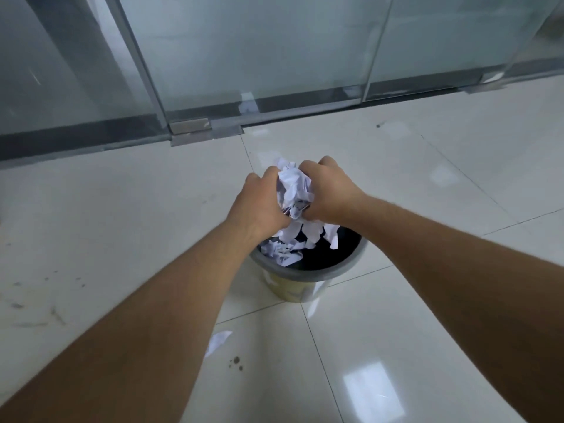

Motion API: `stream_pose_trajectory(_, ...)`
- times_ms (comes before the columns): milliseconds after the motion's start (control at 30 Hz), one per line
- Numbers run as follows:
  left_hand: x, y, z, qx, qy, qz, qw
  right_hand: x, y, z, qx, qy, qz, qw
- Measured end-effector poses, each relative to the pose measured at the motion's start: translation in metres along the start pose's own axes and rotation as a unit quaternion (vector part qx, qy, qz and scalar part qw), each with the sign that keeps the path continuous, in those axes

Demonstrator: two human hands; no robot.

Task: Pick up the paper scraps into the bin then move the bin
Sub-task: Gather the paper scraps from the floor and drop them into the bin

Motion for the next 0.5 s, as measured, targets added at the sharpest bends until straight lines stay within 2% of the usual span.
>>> stream_pose_trajectory(133,-0.008,0.024,0.008,0.0,-0.043,0.106,0.993,-0.013,0.006,-0.023,-0.023,0.071,0.018,0.997)
stream_pose_trajectory(233,-0.016,0.022,0.015,-0.047,-0.065,0.139,0.987,-0.02,0.007,-0.031,-0.028,0.116,0.027,0.992)
stream_pose_trajectory(367,-0.02,0.007,0.019,-0.12,-0.061,0.109,0.985,-0.016,0.005,-0.021,-0.078,0.104,0.006,0.991)
stream_pose_trajectory(500,-0.019,-0.027,0.046,-0.116,-0.065,0.018,0.991,-0.008,0.011,0.019,-0.032,0.083,-0.049,0.995)
Point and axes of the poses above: each hand's wrist, its own x-axis towards the middle knuckle, its own y-axis out of the palm, z = x × y, the point moved 5 cm from there along x, towards the middle knuckle, and after that the axes turned 8 degrees about -z, right-handed, at the moved point
